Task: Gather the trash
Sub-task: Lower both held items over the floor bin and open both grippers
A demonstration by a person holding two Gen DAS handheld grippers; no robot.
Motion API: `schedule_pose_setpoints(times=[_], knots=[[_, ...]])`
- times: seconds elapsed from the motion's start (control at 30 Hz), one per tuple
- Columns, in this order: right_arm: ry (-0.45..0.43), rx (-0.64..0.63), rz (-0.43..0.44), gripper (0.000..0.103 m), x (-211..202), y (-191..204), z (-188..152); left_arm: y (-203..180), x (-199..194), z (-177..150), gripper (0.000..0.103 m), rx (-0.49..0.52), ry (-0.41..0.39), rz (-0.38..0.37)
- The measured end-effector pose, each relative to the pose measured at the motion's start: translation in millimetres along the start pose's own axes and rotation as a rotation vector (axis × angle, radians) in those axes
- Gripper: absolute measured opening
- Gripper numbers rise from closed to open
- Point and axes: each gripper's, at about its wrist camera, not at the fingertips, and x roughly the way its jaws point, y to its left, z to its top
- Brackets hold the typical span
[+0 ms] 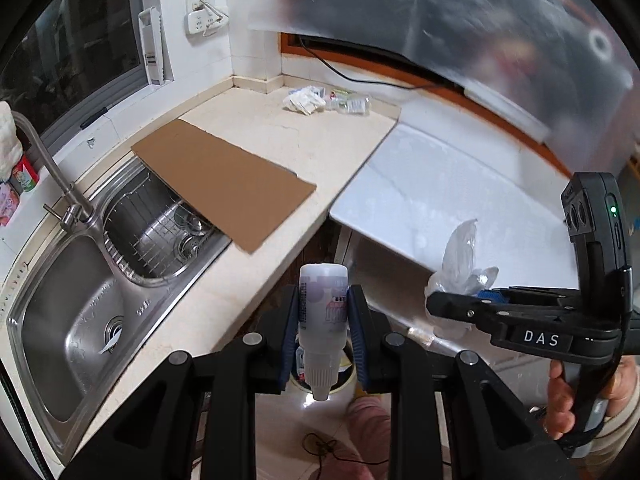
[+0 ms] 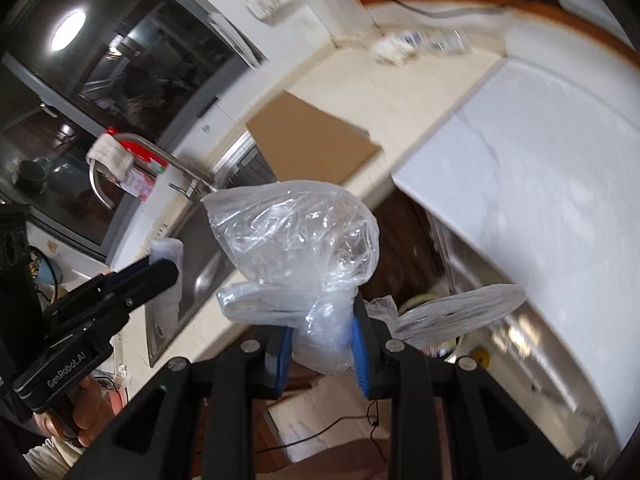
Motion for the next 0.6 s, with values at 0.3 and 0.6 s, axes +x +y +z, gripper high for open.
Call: schedule_pose_setpoints(times=[0.3, 0.6], knots=[[0.114, 0.049, -0.070, 0.026, 58, -26, -55, 5, 74, -61, 0.022, -0.046, 0.100, -0.036], [0.257, 0.082, -0.094, 0.028, 200, -100, -103, 15, 223, -144, 0.023, -0.100, 0.229, -0.068]])
